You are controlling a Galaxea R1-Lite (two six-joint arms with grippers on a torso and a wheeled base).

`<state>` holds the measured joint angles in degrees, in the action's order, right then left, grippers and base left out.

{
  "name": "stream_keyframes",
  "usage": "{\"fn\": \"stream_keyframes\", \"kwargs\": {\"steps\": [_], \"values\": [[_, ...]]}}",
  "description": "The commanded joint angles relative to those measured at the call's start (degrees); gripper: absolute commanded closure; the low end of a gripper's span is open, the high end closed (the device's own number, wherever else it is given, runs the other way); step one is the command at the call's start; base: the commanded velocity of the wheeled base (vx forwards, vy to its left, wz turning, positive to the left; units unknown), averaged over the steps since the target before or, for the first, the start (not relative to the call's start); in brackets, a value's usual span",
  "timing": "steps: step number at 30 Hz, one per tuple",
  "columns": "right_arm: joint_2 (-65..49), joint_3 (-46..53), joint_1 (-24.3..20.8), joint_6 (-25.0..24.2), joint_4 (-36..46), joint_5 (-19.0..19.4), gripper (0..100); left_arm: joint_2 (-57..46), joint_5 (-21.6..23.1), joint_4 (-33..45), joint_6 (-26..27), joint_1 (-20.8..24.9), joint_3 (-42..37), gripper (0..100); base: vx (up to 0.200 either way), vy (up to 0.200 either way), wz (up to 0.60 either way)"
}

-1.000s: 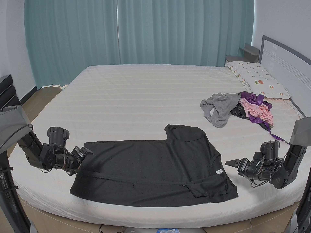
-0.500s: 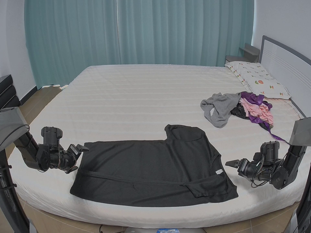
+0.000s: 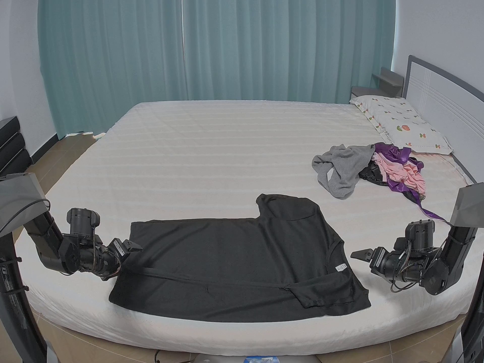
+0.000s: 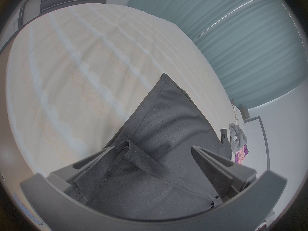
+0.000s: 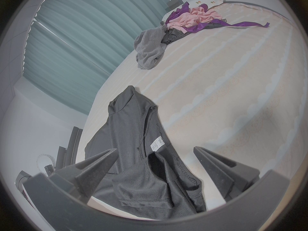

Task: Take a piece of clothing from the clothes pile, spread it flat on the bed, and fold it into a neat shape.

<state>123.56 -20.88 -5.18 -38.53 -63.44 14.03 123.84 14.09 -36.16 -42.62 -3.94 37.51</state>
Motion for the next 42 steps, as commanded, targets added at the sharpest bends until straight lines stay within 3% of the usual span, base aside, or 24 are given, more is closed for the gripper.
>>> {"fn": "stream_keyframes", "kwargs": {"steps": [1,2,19,22,28,42], "values": [[0.2,0.0,-0.1,0.0,0.0,0.0,0,1.1,-0.1,-0.1,0.0,0.1,0.6,0,0.000,0.000,0.00],[0.4,0.0,-0.1,0.1,0.0,0.0,0,1.2,-0.1,-0.1,0.2,0.1,0.9,100,0.000,0.000,0.00],[1.0,0.1,-1.7,0.5,-2.7,0.3,0,-2.5,-0.1,0.3,0.4,-1.1,-2.9,100,0.000,0.000,0.00],[1.7,-0.1,-2.1,0.8,-3.6,1.7,0,-3.8,-0.1,0.3,0.3,-1.2,-3.6,100,0.000,0.000,0.00],[3.5,-1.1,-2.1,6.4,-3.8,6.4,0,-5.9,0.0,0.4,0.2,-2.0,-4.3,100,0.000,0.000,0.00],[5.6,-2.2,-2.6,10.1,-5.4,10.7,0,-6.5,0.0,0.4,0.0,-2.0,-4.7,100,0.000,0.000,0.00]]}}
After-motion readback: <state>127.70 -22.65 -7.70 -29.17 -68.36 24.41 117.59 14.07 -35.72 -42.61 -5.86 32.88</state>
